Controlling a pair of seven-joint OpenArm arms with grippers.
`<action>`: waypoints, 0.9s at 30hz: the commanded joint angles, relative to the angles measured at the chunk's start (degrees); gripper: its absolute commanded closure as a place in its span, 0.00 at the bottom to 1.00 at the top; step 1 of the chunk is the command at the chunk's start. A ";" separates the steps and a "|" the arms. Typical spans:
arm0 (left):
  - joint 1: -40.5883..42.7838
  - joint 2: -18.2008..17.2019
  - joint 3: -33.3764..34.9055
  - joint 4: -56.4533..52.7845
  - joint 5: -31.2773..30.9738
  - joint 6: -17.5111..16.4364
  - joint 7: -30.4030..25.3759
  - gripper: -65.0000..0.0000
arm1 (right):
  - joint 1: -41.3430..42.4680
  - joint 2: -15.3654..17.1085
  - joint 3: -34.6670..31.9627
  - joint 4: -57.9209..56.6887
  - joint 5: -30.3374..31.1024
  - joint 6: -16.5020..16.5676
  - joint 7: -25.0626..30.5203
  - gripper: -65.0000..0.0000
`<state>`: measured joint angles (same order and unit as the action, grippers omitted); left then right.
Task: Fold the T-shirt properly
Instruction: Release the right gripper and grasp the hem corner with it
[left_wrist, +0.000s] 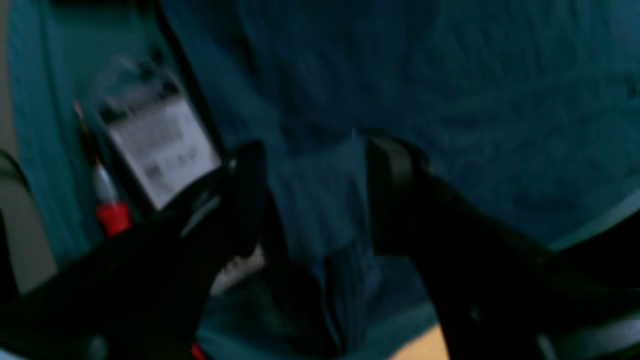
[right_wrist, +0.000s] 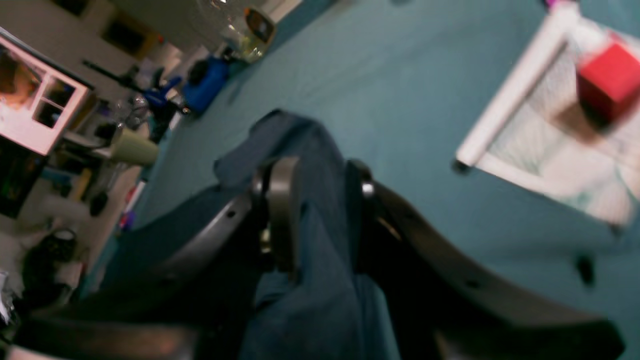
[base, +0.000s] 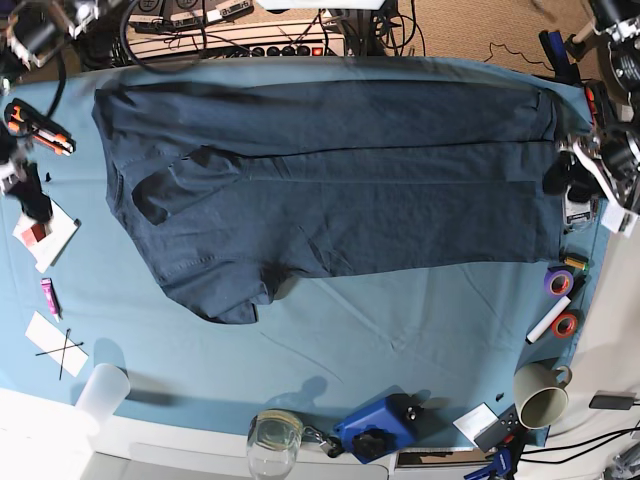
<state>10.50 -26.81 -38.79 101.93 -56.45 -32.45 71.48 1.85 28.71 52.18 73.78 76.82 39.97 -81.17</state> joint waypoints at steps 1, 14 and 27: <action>-1.16 -0.63 -0.35 0.83 -0.68 0.00 -1.07 0.49 | 2.54 1.95 -1.03 0.81 -0.66 0.03 1.17 0.75; -1.77 5.25 -0.35 0.83 1.44 -0.42 -1.51 0.49 | 24.92 1.92 -36.02 -4.59 -42.16 0.03 25.33 0.75; -1.77 5.70 -0.35 0.83 1.40 -0.42 -1.46 0.49 | 37.79 -3.65 -53.55 -34.62 -54.01 0.03 35.58 0.75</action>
<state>9.17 -20.03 -38.76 101.93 -54.04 -32.86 71.02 37.43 24.08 -1.61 38.17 22.26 39.92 -46.68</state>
